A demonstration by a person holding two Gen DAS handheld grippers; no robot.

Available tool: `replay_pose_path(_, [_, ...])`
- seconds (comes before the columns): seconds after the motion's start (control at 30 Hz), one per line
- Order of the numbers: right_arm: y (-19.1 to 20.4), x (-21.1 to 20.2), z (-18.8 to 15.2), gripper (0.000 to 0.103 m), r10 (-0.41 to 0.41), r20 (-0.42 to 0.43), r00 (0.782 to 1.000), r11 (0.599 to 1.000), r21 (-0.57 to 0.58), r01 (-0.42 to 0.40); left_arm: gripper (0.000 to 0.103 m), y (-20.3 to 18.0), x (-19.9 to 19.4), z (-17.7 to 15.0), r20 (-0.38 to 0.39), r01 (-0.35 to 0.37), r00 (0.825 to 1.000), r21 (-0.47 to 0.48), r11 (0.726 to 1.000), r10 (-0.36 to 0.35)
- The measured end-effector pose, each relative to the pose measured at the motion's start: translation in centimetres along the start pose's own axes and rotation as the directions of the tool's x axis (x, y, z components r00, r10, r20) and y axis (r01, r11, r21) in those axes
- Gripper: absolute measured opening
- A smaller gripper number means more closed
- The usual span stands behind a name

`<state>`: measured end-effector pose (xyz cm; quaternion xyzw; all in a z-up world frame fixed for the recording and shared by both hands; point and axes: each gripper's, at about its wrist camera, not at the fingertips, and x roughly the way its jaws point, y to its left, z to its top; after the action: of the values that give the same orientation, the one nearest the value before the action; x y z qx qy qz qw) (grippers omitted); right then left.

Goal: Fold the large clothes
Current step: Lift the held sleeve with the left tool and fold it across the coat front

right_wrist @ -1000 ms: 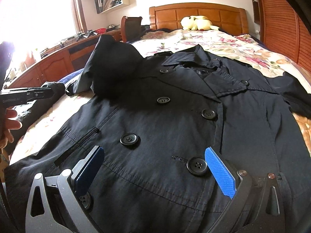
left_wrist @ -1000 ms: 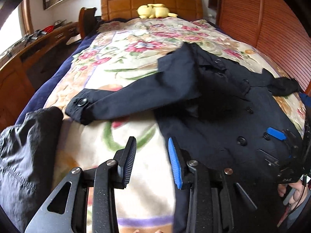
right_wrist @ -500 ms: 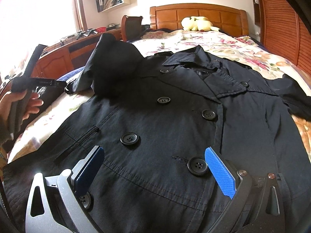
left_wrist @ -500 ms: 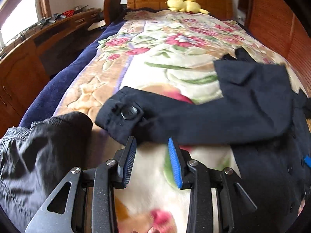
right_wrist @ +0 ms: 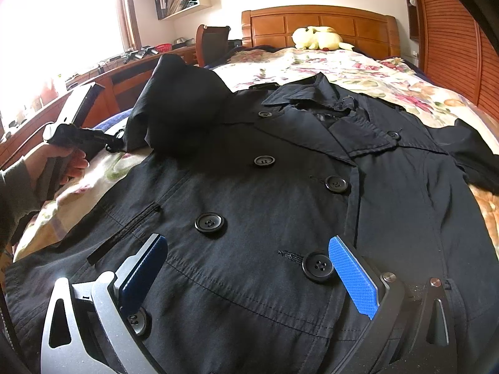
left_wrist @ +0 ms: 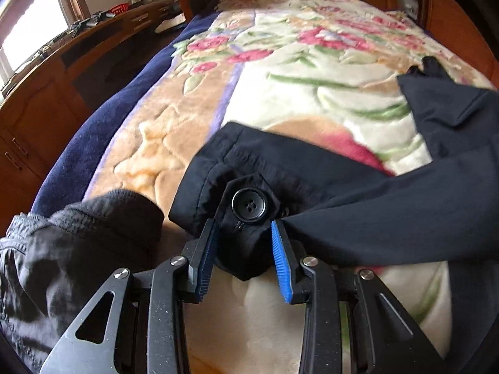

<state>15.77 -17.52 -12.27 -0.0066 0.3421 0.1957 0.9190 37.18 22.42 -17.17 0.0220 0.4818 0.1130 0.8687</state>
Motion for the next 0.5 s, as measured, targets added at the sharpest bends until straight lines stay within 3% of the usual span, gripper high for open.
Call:
replay_pose_path(0.23, [-0.1,0.0,0.0,0.103,0.0,0.003,1.0,1.0,-0.002,0.0,0.036,0.1,0.4,-0.4,-0.012,-0.026,1.0,-0.013,1.0,0.026])
replay_pose_path(0.37, [-0.1,-0.1,0.0,0.103,-0.001,0.007,1.0,1.0,0.0,0.001,0.035,-0.4,0.4,-0.5,-0.015,-0.037,0.999,0.034,0.999,0.037])
replay_pose_path(0.43, [0.0,-0.2,0.0,0.103,-0.001,0.009,1.0,1.0,0.0,0.001,0.013,-0.4,0.0,-0.1,-0.027,-0.018,0.999,0.062,0.998,0.019])
replay_pose_path(0.5, [0.0,-0.2,-0.1,0.103,0.0,0.01,1.0,1.0,0.0,0.0,0.009,-0.1,-1.0,0.3,-0.013,-0.014,1.0,0.064,0.998,0.015])
